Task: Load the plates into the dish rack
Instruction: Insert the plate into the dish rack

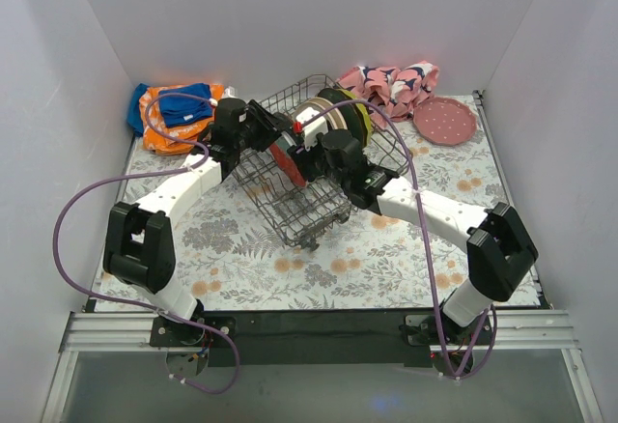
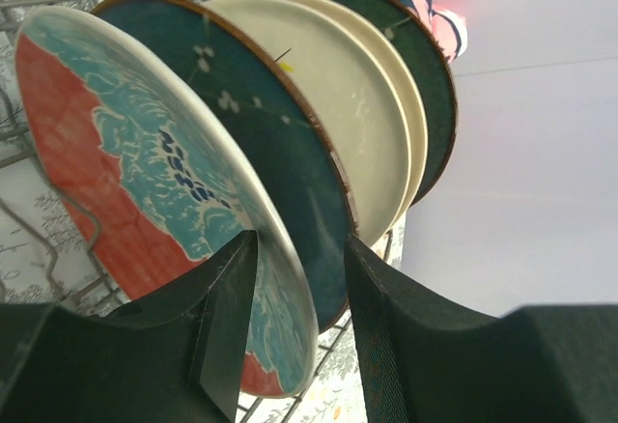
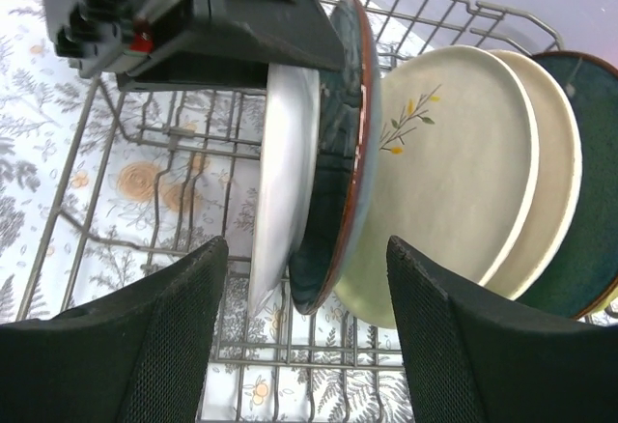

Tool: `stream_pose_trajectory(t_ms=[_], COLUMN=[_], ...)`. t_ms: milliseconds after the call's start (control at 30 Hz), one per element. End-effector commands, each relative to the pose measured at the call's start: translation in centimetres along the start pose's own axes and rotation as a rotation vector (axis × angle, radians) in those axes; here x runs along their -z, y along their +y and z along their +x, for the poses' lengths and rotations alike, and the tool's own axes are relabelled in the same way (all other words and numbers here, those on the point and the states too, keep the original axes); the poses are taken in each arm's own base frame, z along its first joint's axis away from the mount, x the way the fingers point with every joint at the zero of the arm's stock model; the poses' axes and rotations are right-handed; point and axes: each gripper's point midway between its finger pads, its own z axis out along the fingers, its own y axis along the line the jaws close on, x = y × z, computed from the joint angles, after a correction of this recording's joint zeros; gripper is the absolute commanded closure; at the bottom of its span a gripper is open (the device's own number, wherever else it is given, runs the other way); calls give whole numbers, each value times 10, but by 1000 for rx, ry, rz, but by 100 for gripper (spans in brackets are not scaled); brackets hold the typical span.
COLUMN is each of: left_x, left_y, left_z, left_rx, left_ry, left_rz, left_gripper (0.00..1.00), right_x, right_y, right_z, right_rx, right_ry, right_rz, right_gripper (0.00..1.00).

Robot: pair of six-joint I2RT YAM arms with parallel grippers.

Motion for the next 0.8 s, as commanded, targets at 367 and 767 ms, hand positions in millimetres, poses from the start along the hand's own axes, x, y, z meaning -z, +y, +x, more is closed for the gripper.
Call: stream_pose_trajectory(t_ms=[367, 767], left_x=[46, 47], left_y=[-14, -17], left_z=[-4, -4], left_rx=[-66, -76], left_ry=[-38, -33], left_rz=[43, 52], left_gripper=[60, 60], right_x=[25, 35], right_y=[26, 19], right_z=[-39, -54], right_rx=[125, 142], right_ry=[-82, -109], right_rz=[-301, -347], right_gripper=[27, 27])
